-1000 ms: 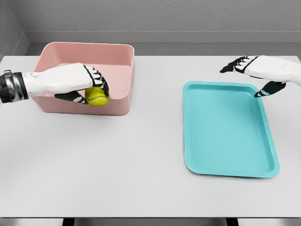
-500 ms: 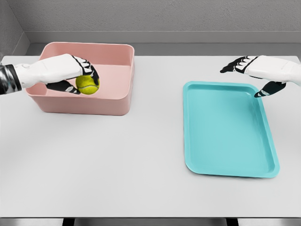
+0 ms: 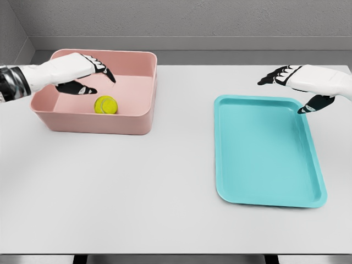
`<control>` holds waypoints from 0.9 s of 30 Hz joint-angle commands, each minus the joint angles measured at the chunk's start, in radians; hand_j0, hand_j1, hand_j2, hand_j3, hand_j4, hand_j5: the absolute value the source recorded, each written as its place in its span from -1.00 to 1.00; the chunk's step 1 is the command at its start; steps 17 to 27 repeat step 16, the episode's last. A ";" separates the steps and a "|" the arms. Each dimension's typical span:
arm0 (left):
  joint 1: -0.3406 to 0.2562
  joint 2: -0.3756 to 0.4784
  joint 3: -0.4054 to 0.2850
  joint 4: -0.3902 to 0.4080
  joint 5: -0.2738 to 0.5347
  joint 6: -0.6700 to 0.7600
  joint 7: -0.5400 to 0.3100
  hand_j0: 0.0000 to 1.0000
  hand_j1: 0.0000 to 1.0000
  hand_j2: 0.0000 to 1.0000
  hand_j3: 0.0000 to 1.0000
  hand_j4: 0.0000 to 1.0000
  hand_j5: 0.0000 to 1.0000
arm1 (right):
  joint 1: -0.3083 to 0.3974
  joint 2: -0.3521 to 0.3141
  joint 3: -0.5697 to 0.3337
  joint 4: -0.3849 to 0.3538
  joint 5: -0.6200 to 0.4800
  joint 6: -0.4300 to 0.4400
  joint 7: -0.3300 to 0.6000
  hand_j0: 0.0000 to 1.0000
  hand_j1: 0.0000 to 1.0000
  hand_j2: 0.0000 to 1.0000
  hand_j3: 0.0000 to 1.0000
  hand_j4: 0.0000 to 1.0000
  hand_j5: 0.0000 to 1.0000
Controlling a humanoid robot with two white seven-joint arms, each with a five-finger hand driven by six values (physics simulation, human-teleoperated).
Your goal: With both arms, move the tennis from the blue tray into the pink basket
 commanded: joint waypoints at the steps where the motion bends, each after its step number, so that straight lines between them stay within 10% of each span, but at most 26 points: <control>1: 0.002 -0.008 0.017 0.016 0.007 0.002 0.003 1.00 1.00 1.00 1.00 1.00 1.00 | 0.000 -0.001 -0.001 0.000 -0.006 0.002 -0.001 1.00 1.00 1.00 1.00 1.00 1.00; 5: 0.009 0.000 0.017 -0.010 0.016 0.002 0.004 1.00 1.00 1.00 1.00 1.00 1.00 | 0.000 -0.006 -0.002 0.000 -0.006 0.002 -0.001 1.00 1.00 1.00 1.00 1.00 1.00; 11: 0.198 0.195 0.106 -0.427 0.127 0.002 0.003 1.00 1.00 1.00 1.00 1.00 1.00 | 0.000 -0.006 -0.002 0.000 -0.006 0.002 -0.001 1.00 1.00 1.00 1.00 1.00 1.00; 27: 0.209 0.238 0.118 -0.461 0.128 0.002 0.004 1.00 1.00 1.00 1.00 1.00 1.00 | 0.000 -0.006 -0.002 0.000 -0.006 0.002 -0.001 1.00 1.00 1.00 1.00 1.00 1.00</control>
